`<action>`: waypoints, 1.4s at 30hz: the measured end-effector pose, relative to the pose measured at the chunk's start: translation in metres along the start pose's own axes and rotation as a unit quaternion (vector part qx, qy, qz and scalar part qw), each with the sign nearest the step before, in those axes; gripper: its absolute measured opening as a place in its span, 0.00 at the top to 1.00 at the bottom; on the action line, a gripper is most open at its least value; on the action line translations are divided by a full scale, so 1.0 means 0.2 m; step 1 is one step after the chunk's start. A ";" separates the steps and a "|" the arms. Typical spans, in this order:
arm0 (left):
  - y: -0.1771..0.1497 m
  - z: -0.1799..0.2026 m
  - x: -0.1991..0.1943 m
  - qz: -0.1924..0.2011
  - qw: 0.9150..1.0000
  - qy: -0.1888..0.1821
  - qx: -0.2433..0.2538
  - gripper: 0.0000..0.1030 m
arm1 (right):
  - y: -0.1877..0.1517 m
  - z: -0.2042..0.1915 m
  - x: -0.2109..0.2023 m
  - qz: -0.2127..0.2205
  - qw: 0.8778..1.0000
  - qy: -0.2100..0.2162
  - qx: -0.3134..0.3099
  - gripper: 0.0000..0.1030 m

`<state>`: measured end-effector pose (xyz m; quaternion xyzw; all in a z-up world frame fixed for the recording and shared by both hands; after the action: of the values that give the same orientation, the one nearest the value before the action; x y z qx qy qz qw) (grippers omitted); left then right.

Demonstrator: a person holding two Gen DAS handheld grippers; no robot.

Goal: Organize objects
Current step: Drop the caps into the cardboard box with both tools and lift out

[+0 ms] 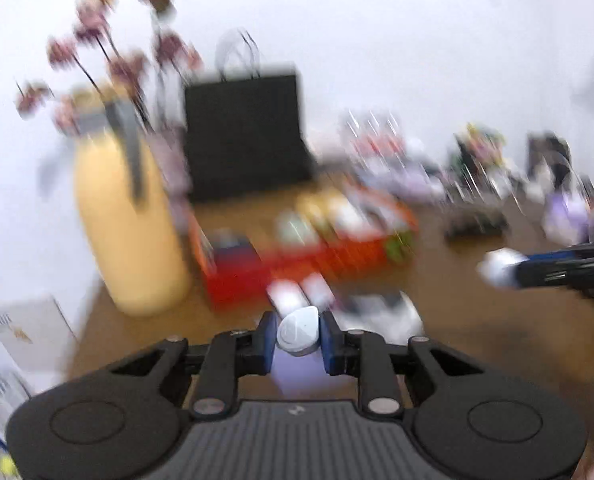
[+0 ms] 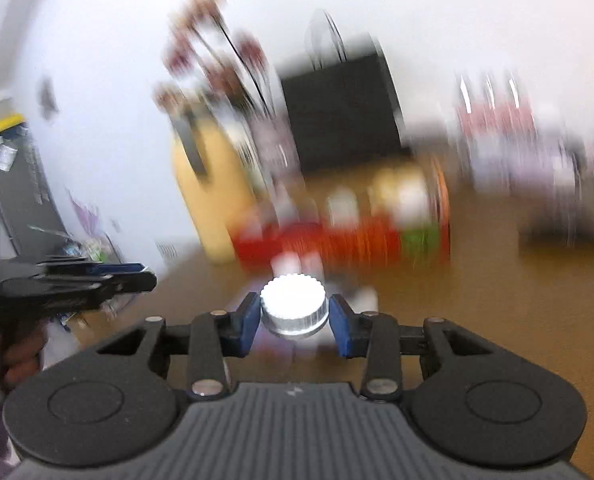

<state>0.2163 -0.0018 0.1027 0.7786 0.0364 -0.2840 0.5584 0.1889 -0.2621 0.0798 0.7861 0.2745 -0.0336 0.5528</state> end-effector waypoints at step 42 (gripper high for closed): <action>0.43 -0.17 0.80 -0.101 0.992 0.015 -0.080 0.17 | 0.61 0.18 1.05 -0.119 0.989 -0.074 -0.044 0.00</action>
<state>0.3956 -0.0456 0.1056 0.7279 0.1460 -0.3228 0.5870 0.4319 -0.2400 0.0946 0.7182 0.3251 -0.1451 0.5978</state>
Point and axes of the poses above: each gripper's, at about its wrist camera, not at the fingertips, and x roughly the way its jaws point, z to its right, y to its top, the point moved 4 cm from there along x, roughly the way its jaws point, and after that the axes turned 9 degrees about x, right-handed, at the moved point
